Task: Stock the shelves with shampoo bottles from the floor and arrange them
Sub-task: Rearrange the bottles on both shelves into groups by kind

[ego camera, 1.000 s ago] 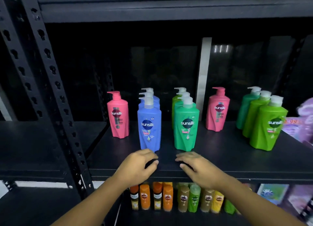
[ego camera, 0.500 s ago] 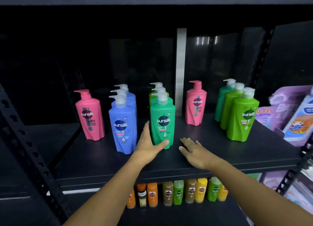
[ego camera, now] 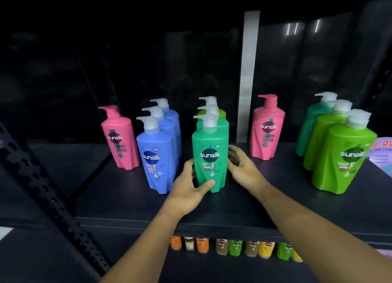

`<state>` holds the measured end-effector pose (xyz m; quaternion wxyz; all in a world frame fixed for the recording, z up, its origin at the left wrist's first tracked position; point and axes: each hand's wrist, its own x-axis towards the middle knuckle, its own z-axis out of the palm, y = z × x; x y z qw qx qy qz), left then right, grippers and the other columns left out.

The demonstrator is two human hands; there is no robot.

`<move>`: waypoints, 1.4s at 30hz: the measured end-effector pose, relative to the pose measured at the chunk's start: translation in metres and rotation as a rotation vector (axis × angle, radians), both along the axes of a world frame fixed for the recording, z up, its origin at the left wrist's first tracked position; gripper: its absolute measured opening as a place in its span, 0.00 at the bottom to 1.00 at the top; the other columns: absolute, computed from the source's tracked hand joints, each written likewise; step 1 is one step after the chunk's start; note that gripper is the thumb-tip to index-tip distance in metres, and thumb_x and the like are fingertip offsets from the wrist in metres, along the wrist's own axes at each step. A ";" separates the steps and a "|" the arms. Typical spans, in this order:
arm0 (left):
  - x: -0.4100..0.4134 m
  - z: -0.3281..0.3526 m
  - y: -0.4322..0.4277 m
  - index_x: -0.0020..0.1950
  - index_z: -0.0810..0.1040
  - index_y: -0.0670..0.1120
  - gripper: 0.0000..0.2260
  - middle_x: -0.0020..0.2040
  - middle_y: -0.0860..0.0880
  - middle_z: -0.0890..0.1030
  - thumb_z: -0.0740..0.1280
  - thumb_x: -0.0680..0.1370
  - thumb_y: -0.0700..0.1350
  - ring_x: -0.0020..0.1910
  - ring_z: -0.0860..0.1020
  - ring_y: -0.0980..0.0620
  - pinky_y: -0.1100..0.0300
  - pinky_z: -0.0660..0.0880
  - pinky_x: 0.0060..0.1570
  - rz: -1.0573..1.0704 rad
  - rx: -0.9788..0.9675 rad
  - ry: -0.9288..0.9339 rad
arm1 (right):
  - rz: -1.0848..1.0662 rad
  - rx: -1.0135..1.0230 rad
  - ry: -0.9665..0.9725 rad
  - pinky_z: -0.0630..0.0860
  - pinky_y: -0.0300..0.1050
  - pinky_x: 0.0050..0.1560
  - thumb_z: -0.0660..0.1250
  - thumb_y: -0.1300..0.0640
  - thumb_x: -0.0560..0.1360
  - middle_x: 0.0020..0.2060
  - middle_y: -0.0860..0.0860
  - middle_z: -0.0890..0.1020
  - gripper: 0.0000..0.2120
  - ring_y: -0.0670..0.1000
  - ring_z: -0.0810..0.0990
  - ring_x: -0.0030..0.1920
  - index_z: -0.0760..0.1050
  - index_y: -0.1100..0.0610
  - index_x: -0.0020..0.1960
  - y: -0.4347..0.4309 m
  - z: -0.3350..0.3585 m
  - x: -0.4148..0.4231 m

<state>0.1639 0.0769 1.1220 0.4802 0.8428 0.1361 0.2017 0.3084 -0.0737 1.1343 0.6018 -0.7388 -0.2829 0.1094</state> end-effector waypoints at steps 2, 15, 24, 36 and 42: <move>0.000 -0.001 0.002 0.70 0.68 0.57 0.29 0.58 0.62 0.81 0.78 0.74 0.45 0.56 0.76 0.73 0.77 0.71 0.53 0.024 -0.006 -0.012 | 0.009 0.023 -0.014 0.70 0.40 0.69 0.70 0.55 0.79 0.62 0.40 0.80 0.21 0.36 0.76 0.63 0.70 0.47 0.70 0.004 0.000 0.001; -0.003 0.008 0.005 0.67 0.68 0.61 0.29 0.55 0.65 0.81 0.79 0.73 0.50 0.53 0.76 0.74 0.78 0.72 0.49 0.031 0.031 -0.004 | -0.041 0.072 -0.021 0.73 0.46 0.69 0.72 0.59 0.77 0.59 0.43 0.82 0.21 0.40 0.78 0.62 0.72 0.47 0.67 0.011 -0.001 -0.002; -0.014 0.010 0.000 0.67 0.71 0.57 0.29 0.56 0.59 0.83 0.81 0.72 0.48 0.51 0.80 0.66 0.71 0.76 0.52 -0.150 0.003 -0.041 | -0.232 0.128 -0.076 0.76 0.48 0.66 0.69 0.61 0.80 0.60 0.43 0.82 0.20 0.41 0.80 0.62 0.70 0.47 0.68 -0.044 -0.014 -0.047; -0.002 0.013 -0.071 0.63 0.73 0.62 0.28 0.55 0.59 0.84 0.82 0.69 0.52 0.54 0.83 0.61 0.56 0.81 0.58 -0.406 -0.004 -0.027 | -0.512 -0.030 -0.155 0.77 0.46 0.63 0.70 0.52 0.79 0.58 0.37 0.81 0.20 0.38 0.79 0.60 0.70 0.46 0.69 -0.149 -0.011 -0.081; 0.009 0.018 -0.107 0.66 0.69 0.64 0.30 0.57 0.62 0.82 0.81 0.70 0.53 0.50 0.80 0.68 0.72 0.77 0.48 -0.410 0.022 -0.004 | -0.517 -0.098 -0.142 0.76 0.50 0.66 0.70 0.54 0.79 0.58 0.40 0.82 0.20 0.42 0.80 0.60 0.72 0.48 0.70 -0.163 -0.004 -0.057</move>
